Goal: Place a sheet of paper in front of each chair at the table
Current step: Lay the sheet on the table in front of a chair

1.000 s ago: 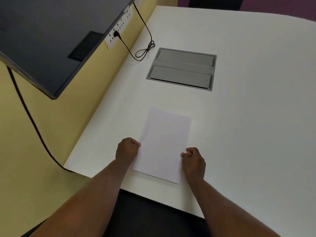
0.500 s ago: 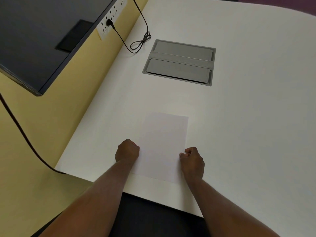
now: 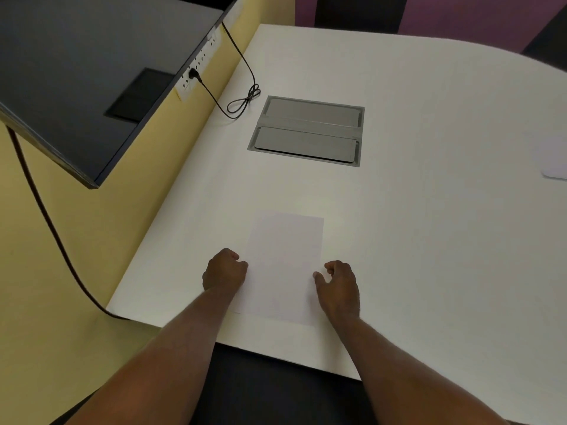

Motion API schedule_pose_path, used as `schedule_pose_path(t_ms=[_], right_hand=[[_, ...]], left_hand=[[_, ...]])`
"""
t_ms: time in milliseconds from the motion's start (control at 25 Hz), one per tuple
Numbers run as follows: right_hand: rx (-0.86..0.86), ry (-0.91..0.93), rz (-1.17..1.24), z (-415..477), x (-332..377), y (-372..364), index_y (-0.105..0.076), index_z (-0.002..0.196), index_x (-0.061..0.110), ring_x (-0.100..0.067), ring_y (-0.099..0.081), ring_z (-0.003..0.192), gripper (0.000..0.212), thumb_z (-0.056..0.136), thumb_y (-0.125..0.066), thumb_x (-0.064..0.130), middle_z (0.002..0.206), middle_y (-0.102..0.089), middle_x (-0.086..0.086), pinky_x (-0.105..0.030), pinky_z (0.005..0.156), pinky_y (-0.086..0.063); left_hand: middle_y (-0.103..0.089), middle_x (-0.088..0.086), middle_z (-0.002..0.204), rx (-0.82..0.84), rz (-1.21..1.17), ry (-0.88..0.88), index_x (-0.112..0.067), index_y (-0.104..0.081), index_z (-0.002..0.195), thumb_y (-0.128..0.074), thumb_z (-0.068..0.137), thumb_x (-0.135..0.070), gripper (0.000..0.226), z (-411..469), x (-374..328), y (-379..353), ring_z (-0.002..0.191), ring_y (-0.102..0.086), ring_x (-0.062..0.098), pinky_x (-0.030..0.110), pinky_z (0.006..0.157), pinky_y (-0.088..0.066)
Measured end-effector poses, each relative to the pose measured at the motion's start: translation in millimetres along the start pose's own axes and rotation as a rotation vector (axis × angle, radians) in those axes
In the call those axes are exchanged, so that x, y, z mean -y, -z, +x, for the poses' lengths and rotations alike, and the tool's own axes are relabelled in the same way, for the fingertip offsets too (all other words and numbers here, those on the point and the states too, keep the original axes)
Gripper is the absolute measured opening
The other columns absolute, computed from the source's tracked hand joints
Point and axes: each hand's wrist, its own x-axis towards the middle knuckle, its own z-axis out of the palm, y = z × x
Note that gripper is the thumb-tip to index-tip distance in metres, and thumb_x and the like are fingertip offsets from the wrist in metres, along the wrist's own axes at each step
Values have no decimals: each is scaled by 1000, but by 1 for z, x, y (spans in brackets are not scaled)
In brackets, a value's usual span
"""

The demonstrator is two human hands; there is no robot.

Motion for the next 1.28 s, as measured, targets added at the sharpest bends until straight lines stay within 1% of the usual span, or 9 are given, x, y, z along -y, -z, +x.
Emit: schedule_pose_path(t_ms=[80,200,280,360,520,640,800,1040,1280], right_hand=[[29,123,-83,-8,7,12,-55,132,17,-21,-52,125,44,93,-63,35,132,-56,1,-36,104,-44],[52,277,-218,-21,20,33,-40,151,12,-21,-34,144,61,98,-55,39,155,-41,-3,-34,119,-26],[48,362,-300,-28,28,48,-31,155,13,-19,-24,150,67,99,-49,43,162,-32,-3,-36,125,-15],[50,412,-373,-36,35,63,-23,157,15,-17,-17,153,69,100,-43,47,165,-25,-2,-39,126,-8],[26,469,-478,-55,45,100,-15,160,16,-15,-5,155,73,100,-34,53,168,-13,-1,-42,126,2],[7,495,-536,-64,46,131,-10,160,17,-15,-2,155,76,98,-25,57,169,-8,-1,-42,125,6],[-28,520,-556,-72,43,180,-5,161,17,-14,3,155,74,101,-30,54,169,-2,0,-42,125,9],[-91,561,-525,-77,19,258,-5,160,17,-14,3,155,74,101,-32,53,169,-4,0,-42,124,11],[-108,604,-528,-75,-49,352,-5,160,16,-16,3,155,75,101,-30,54,169,-3,-1,-45,125,9]], left_hand=[[-66,4,133,4,36,-50,-21,-62,130,-68,88,-32,44,-13,-5,9,124,-60,28,37,103,-47],[-54,5,148,9,105,-160,-19,-49,147,-62,92,-35,59,-36,-9,23,137,-50,28,39,111,-41],[-42,7,158,18,191,-255,-14,-40,153,-55,97,-37,62,-51,-13,33,148,-36,27,40,118,-31],[-31,7,164,21,269,-325,-11,-32,156,-49,101,-40,65,-66,-17,41,154,-22,26,40,123,-22],[-20,9,168,2,337,-431,-10,-24,159,-39,102,-51,71,-101,-30,57,156,-13,26,44,126,-14],[-15,9,169,-35,425,-542,-9,-19,160,-33,101,-58,78,-125,-42,60,157,-9,26,44,126,-11],[-9,8,170,-70,448,-643,-9,-13,161,-27,100,-63,82,-159,-69,62,158,-4,23,44,127,-6],[-6,6,171,-79,454,-668,-10,-10,161,-25,100,-64,83,-216,-113,46,158,0,21,44,127,-4],[-7,6,171,-133,447,-688,-10,-10,161,-24,99,-65,84,-301,-170,-16,158,0,21,43,127,-5]])
